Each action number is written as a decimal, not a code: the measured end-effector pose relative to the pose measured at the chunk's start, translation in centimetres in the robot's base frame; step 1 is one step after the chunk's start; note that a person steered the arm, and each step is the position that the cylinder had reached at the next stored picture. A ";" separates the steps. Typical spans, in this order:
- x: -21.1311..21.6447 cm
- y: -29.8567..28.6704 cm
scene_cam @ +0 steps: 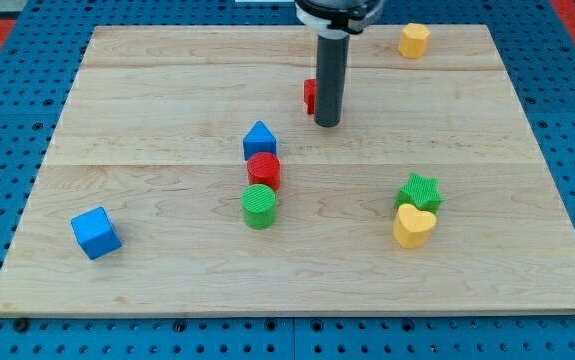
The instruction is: Slide the red star diagonally to the bottom left side of the yellow hexagon
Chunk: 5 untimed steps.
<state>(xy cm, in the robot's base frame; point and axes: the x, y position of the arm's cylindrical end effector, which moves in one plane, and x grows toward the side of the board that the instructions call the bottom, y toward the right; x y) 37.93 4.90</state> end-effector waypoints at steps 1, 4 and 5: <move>-2.9 0.0; -3.9 -3.2; -5.0 -6.3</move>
